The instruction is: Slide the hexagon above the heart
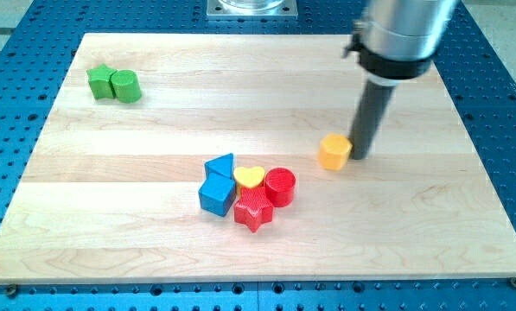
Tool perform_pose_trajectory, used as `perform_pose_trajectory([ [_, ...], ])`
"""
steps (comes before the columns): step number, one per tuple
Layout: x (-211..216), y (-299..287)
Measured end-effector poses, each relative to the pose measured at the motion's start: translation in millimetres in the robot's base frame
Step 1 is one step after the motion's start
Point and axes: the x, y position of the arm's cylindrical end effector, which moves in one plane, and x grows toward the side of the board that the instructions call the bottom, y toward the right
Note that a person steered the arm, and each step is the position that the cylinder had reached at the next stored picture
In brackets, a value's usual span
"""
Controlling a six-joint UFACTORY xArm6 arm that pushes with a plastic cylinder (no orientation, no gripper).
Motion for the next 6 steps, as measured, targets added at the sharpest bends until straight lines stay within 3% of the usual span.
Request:
perform_pose_trajectory([
  [1,-2,-50],
  [4,-3,-40],
  [6,7,-79],
])
